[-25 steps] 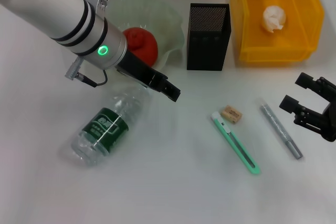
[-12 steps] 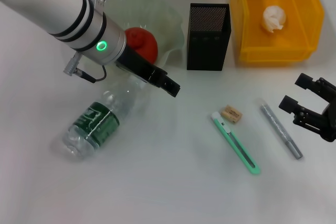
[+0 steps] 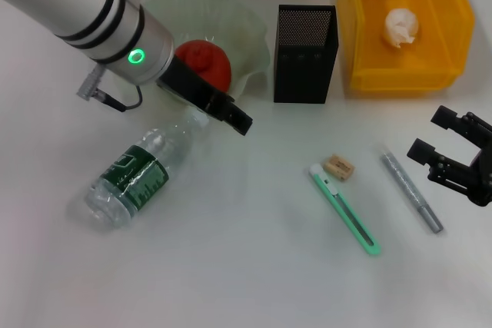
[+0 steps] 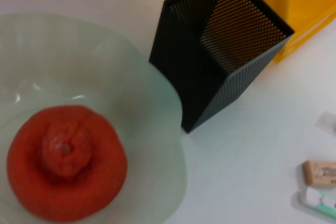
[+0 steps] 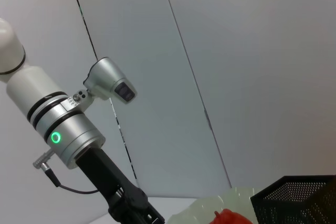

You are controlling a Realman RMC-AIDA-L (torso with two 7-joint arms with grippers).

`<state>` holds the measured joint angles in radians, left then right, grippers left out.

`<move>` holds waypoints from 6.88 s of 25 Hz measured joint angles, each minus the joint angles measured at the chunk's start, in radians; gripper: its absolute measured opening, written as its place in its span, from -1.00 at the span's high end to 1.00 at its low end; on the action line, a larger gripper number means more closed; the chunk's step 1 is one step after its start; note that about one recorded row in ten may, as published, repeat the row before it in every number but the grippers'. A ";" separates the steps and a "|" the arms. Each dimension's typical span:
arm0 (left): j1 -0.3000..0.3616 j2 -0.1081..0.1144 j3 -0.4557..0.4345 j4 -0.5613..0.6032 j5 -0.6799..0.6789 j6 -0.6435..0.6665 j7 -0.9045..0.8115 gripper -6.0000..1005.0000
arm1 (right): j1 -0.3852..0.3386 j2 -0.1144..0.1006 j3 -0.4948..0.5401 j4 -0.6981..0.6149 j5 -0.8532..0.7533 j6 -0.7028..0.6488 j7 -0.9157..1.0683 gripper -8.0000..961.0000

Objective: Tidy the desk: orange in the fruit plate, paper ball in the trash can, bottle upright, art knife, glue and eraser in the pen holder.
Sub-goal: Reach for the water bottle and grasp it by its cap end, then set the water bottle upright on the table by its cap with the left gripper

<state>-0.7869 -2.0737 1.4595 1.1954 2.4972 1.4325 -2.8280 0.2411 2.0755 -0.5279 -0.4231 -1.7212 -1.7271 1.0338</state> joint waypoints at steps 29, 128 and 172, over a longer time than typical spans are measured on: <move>0.021 -0.006 -0.032 -0.001 0.163 0.068 -0.050 -0.68 | 0.010 0.000 0.005 0.024 0.000 0.025 -0.026 -0.77; 0.055 -0.006 0.227 -0.075 -0.028 -0.249 0.023 0.13 | -0.009 -0.003 0.048 0.022 0.001 -0.045 -0.028 -0.76; 0.542 0.004 -0.164 -0.296 -1.260 -0.155 1.536 0.06 | 0.073 0.004 0.071 0.101 0.009 -0.015 -0.028 -0.76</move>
<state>-0.2452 -2.0700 1.2954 0.8994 1.2373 1.2777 -1.2919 0.3141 2.0796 -0.4570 -0.3225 -1.7117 -1.7419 1.0063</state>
